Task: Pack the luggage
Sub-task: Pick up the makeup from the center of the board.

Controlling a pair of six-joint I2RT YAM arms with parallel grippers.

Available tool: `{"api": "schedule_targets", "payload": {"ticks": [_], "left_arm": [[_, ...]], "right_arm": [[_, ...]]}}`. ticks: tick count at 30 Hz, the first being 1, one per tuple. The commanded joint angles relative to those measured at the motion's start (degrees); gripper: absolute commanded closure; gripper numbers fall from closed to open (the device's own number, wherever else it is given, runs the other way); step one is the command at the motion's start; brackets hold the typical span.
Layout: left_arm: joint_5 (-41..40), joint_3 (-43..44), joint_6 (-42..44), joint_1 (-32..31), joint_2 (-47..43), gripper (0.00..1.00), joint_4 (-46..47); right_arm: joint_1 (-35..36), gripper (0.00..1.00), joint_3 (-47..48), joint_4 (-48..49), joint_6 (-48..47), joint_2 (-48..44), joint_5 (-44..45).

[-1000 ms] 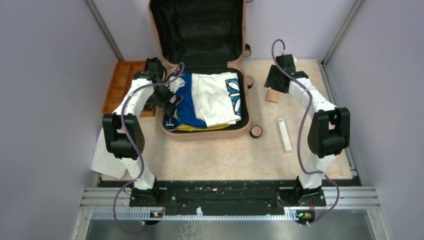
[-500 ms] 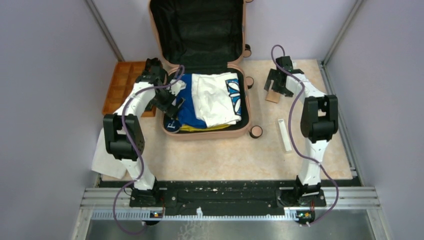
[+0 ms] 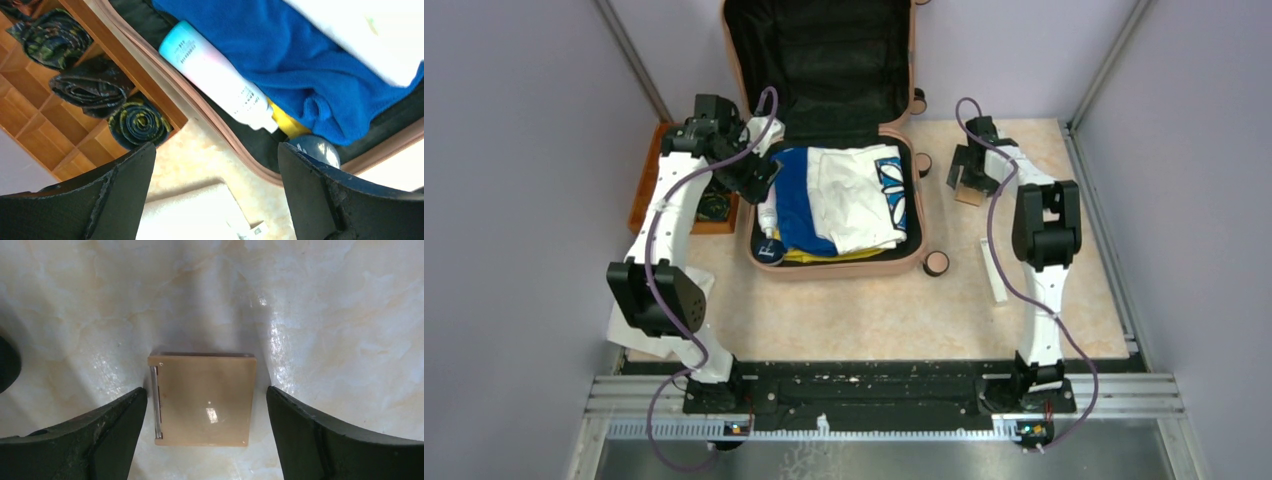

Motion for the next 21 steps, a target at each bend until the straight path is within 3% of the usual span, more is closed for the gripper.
{"api": "schedule_targets", "payload": {"ticks": [1,7,16,21], "left_arm": [[-0.5,-6.1,3.7,0.2,-2.4,0.01,-3.9],[-2.1,-18.0,10.6,0.0,-7.0,0.01,-4.7],[4.4,-22.6,12.3,-1.6,-8.5,0.01,-5.8],[1.2,-26.7,11.7,-2.0,-7.7,0.01,-2.0]], "right_arm": [[0.2,0.13,2.7,-0.7,-0.9,2.0,1.0],[0.1,0.22,1.9,-0.1,-0.5,1.4,0.6],[0.1,0.22,1.3,-0.2,-0.4,1.0,0.4],[0.0,0.23,-1.0,1.0,-0.1,0.1,0.5]]}}
